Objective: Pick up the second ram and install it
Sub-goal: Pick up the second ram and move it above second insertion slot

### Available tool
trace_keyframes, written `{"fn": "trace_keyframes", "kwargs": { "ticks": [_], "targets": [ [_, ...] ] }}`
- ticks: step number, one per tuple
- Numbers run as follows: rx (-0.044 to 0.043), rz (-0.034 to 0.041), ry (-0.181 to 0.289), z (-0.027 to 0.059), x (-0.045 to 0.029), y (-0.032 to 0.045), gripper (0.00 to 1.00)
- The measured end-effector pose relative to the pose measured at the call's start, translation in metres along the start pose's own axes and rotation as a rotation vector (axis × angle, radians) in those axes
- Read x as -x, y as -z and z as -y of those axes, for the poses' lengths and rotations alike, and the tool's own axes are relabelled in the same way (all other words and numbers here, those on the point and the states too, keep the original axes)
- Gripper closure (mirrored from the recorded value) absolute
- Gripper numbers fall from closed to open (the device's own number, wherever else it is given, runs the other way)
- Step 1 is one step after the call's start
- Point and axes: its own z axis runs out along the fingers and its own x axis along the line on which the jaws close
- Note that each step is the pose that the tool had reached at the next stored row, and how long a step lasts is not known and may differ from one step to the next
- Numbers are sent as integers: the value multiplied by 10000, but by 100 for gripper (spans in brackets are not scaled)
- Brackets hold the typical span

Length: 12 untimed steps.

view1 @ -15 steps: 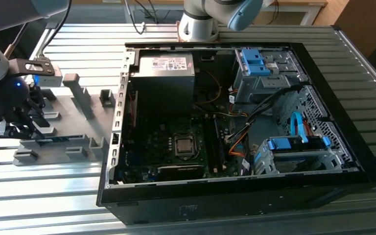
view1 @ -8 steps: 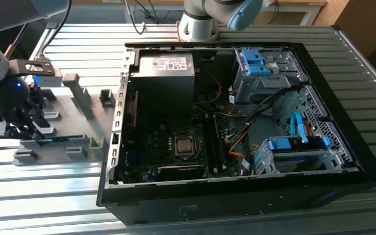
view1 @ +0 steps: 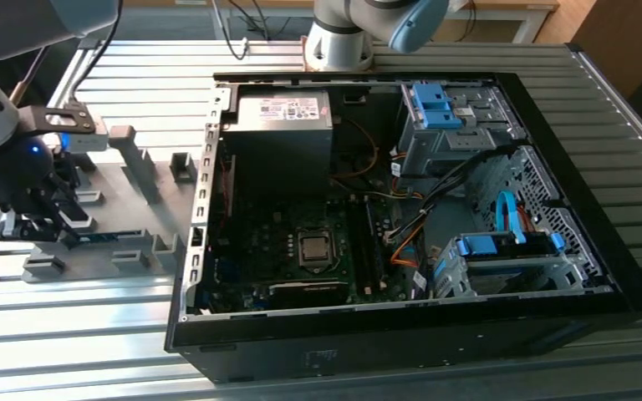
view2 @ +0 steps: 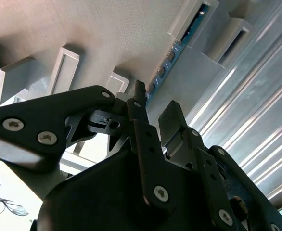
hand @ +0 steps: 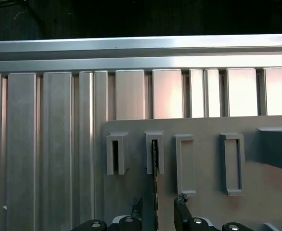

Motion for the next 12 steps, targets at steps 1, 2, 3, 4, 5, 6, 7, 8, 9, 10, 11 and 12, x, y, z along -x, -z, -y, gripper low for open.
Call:
{"fn": "trace_keyframes", "kwargs": {
  "ticks": [1, 2, 3, 4, 5, 6, 7, 8, 9, 10, 11, 12],
  "targets": [
    [0, 1, 0, 0, -5, -8, 61],
    [-1, 1, -1, 0, -11, -17, 61],
    [-2, 2, -1, 0, -13, -27, 61],
    [-2, 2, -2, 0, -13, -38, 61],
    [-1, 2, -2, 0, -14, -48, 61],
    [-2, 1, -2, 0, -14, -60, 61],
    [-5, 2, -1, 0, -15, -76, 61],
    [-6, 1, -1, 0, -15, -89, 61],
    [-10, 1, 0, 0, -16, -102, 61],
    [-19, 2, 0, 0, -16, -115, 61],
    [-30, 2, 1, 1, -16, -128, 61],
    [-41, 2, 0, 0, -16, -140, 61]
  ]
}}
